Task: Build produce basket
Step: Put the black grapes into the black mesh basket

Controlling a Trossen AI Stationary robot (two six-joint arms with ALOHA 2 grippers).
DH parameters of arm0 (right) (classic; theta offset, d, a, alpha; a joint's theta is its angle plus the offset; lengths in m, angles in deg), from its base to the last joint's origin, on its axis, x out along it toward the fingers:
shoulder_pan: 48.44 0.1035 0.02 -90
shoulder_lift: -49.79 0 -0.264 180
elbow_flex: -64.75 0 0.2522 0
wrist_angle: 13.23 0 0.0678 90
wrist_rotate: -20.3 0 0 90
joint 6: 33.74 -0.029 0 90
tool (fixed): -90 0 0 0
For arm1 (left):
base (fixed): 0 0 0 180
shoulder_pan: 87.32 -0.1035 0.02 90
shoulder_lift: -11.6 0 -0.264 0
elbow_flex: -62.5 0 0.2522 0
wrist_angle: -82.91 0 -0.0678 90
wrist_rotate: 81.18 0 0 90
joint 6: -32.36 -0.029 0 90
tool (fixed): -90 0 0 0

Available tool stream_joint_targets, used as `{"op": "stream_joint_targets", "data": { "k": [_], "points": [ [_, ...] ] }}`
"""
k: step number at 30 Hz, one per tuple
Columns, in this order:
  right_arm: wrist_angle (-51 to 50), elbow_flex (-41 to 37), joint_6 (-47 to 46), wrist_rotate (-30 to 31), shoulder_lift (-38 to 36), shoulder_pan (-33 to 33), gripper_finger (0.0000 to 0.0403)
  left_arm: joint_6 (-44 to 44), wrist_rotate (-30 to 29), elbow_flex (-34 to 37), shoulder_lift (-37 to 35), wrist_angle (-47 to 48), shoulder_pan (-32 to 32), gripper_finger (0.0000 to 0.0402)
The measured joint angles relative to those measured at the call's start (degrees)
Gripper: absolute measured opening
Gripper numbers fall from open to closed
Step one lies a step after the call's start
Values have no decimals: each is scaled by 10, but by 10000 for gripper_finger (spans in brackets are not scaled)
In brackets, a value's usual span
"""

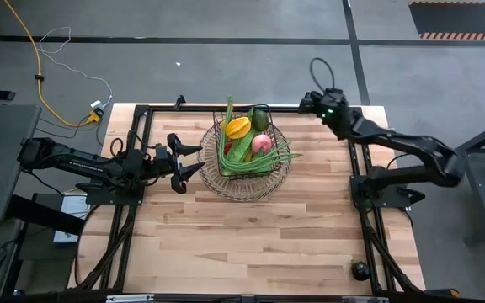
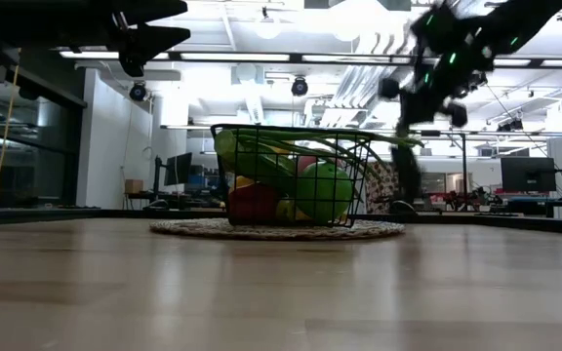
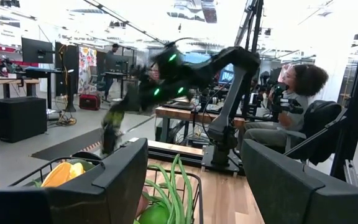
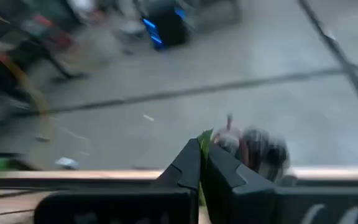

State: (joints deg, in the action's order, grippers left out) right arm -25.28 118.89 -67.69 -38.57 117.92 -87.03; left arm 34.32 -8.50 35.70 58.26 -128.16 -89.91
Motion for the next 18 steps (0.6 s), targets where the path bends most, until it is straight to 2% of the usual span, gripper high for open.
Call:
{"op": "stream_joint_targets", "data": {
  "k": [4, 8, 12, 18],
  "points": [
    [7, 18, 38, -28, -80, 40, 1, 0, 0, 0, 0, 0, 0, 245],
    [4, 54, 72, -34, -121, 82, 1, 0, 0, 0, 0, 0, 0, 245],
    [-29, 104, 94, -34, -124, 109, 0, 0, 0, 0, 0, 0, 0, 245],
    [-77, 172, 119, -25, -91, 141, 0, 0, 0, 0, 0, 0, 0, 245]
  ]
}}
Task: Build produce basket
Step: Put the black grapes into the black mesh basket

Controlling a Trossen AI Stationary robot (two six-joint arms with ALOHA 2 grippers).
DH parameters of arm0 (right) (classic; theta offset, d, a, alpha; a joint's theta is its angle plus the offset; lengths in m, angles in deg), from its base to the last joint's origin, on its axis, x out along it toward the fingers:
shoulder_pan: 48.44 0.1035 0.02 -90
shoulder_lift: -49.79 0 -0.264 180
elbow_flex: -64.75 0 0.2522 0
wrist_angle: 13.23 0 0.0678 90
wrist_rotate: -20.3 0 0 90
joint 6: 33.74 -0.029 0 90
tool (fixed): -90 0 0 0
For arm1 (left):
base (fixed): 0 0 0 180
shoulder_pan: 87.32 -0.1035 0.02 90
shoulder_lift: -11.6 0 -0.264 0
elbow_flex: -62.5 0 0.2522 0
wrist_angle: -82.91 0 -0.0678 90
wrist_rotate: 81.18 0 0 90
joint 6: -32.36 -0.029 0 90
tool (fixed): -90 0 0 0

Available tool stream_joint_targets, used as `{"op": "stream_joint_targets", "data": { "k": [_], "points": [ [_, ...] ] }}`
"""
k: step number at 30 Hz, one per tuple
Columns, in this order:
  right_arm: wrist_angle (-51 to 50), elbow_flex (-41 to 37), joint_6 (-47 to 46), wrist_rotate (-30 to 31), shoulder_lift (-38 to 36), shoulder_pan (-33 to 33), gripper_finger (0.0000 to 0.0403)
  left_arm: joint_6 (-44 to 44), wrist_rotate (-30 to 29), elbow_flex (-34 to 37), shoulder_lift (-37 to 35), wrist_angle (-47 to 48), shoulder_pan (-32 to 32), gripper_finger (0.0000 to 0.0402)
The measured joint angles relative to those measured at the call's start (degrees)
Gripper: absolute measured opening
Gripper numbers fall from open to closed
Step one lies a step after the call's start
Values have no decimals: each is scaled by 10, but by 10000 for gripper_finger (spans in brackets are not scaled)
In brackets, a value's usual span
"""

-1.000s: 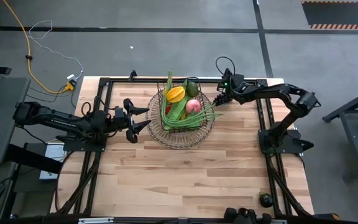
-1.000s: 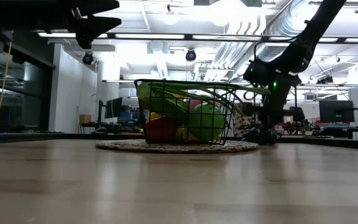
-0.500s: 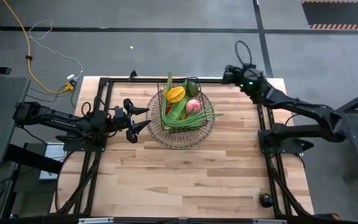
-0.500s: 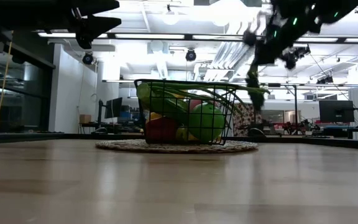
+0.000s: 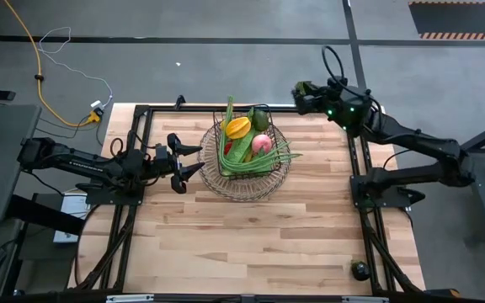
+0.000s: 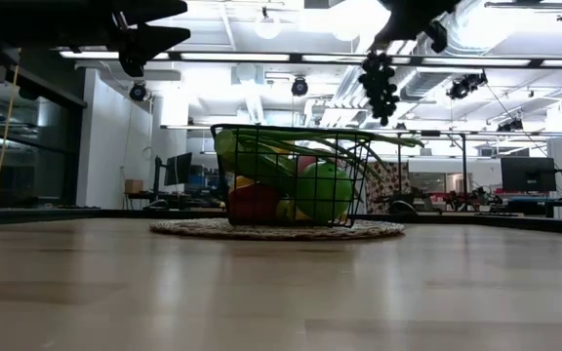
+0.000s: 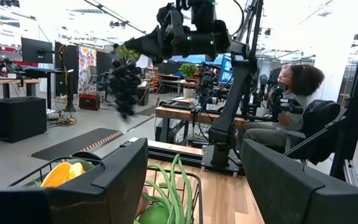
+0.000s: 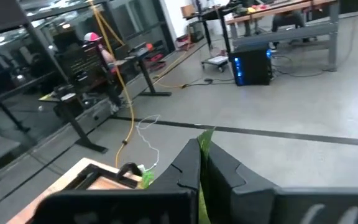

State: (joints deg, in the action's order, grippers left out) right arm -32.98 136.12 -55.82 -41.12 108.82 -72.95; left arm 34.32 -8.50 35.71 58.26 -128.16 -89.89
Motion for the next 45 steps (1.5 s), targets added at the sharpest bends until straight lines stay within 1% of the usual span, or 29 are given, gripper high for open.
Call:
{"op": "stream_joint_targets", "data": {
  "k": [3, 11, 15, 22, 28, 32, 37, 41, 45],
  "points": [
    [-2, 27, 2, -1, 23, 16, 0, 0, 0, 0, 0, 0, 0, 245],
    [-2, 78, 17, -35, 103, 80, 0, 0, 0, 0, 0, 0, 0, 245],
    [2, 82, 16, -61, 142, 114, 0, 0, 0, 0, 0, 0, 0, 245],
    [8, 82, 13, -61, 225, 162, 0, 0, 0, 0, 0, 0, 0, 245],
    [11, 82, -4, -70, 285, 184, 0, 0, 0, 0, 0, 0, 0, 245],
    [13, 82, -15, -99, 305, 187, 0, 0, 0, 0, 0, 0, 0, 245],
    [38, 82, -6, -141, 308, 190, 0, 0, 0, 0, 0, 0, 0, 245],
    [67, 82, 22, -142, 306, 200, 0, 0, 0, 0, 0, 0, 0, 245],
    [64, 82, 29, -144, 306, 203, 0, 0, 0, 0, 0, 0, 0, 245]
  ]
}}
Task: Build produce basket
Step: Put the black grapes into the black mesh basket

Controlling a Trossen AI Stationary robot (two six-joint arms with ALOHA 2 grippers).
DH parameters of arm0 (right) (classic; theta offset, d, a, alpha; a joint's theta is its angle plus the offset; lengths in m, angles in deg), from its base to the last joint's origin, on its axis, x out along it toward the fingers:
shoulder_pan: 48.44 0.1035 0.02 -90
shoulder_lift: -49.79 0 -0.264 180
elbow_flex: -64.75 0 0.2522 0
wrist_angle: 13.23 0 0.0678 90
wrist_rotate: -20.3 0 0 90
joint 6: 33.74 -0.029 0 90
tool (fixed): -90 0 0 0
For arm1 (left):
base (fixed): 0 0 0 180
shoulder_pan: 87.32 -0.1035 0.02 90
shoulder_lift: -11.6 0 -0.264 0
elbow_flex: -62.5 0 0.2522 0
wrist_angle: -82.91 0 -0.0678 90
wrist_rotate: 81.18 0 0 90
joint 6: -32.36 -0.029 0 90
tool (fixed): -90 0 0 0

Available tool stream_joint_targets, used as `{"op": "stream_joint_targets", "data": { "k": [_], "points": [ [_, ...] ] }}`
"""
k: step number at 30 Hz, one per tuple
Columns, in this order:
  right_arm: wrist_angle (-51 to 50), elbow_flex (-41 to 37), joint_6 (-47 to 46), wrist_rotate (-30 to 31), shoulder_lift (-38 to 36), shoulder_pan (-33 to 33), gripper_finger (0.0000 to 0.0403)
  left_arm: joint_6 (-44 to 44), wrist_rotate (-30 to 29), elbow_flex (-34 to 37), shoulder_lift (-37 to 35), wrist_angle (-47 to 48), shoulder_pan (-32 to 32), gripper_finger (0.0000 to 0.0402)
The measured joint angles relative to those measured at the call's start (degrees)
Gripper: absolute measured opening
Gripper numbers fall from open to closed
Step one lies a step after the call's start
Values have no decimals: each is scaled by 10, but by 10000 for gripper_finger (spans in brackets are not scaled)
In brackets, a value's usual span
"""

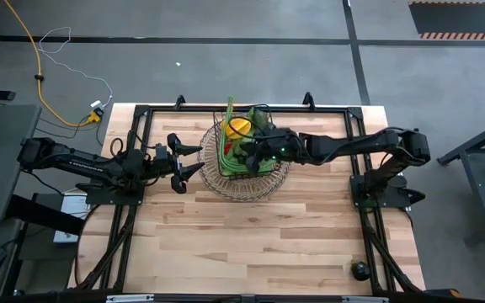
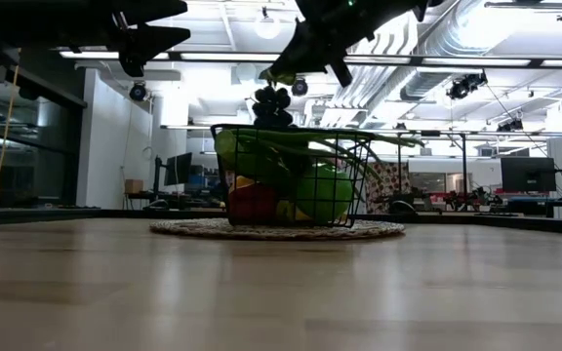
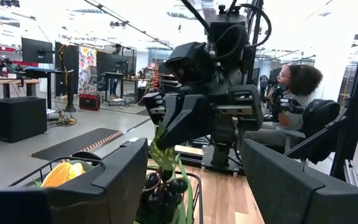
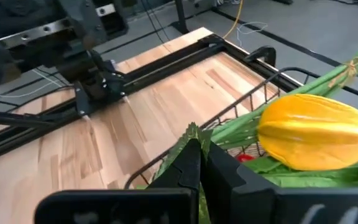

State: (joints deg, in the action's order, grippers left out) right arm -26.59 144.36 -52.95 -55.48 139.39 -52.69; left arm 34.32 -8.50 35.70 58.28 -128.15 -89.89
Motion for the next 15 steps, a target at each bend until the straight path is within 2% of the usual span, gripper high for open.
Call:
{"op": "stream_joint_targets", "data": {
  "k": [8, 11, 15],
  "points": [
    [-29, 0, 2, -12, 0, -2, 12, 0, 0, 0, 0, 0, 0, 245],
    [-27, 0, 2, -21, 0, -2, 46, 0, 0, 0, 0, 0, 0, 245],
    [-23, 0, 17, -25, 0, -2, 117, 0, 0, 0, 0, 0, 0, 245]
  ]
}}
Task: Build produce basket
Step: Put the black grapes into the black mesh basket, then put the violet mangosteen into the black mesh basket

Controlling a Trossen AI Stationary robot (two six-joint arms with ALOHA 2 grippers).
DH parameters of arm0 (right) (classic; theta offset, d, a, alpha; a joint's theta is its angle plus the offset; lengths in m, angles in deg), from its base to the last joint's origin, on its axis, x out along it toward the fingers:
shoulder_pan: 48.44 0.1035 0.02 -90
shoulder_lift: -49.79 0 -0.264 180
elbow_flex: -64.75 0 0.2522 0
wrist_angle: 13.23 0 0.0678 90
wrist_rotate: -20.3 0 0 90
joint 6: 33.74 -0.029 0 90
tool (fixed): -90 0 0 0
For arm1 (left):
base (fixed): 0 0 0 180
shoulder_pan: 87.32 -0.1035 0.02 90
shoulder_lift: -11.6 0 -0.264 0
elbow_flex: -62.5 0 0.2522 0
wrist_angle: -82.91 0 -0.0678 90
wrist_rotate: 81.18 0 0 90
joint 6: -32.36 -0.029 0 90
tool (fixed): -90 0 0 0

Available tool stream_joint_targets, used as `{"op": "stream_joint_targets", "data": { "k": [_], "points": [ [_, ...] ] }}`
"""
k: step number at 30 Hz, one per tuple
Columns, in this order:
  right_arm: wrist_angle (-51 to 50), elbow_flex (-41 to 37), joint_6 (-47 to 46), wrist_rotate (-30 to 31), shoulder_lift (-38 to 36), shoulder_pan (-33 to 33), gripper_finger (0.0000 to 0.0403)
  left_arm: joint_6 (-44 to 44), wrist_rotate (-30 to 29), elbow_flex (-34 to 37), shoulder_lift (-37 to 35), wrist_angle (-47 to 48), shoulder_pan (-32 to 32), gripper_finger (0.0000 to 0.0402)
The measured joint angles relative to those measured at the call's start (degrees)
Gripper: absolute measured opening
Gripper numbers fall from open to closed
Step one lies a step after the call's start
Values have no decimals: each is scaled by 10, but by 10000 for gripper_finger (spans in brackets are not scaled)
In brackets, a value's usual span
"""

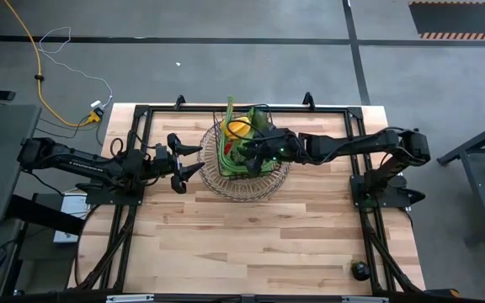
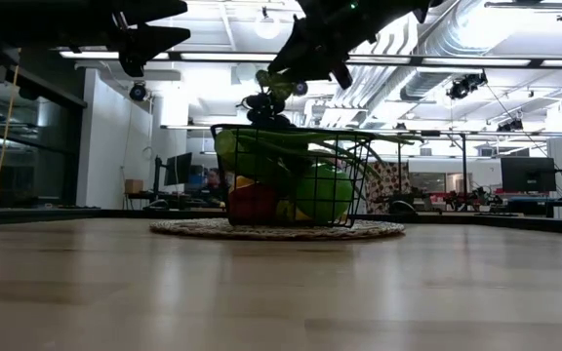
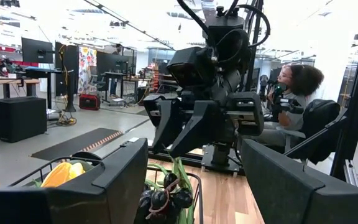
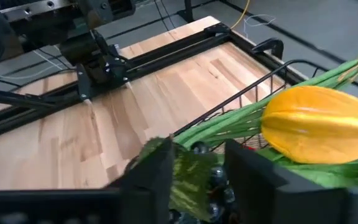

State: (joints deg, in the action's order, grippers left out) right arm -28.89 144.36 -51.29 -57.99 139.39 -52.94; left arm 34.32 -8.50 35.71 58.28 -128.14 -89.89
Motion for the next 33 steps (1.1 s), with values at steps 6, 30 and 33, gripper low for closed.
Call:
{"op": "stream_joint_targets", "data": {
  "k": [6, 30, 33],
  "points": [
    [-19, 29, 57, 45, -1, 0, 236, 0, 0, 0, 0, 0, 0, 245],
    [-745, 101, -513, -137, -111, 304, 299, 17, 6, 0, 0, 24, 0, 246],
    [-740, 101, -653, -180, -98, 367, 299, 40, 20, 0, 0, 41, 0, 245]
  ]
}}
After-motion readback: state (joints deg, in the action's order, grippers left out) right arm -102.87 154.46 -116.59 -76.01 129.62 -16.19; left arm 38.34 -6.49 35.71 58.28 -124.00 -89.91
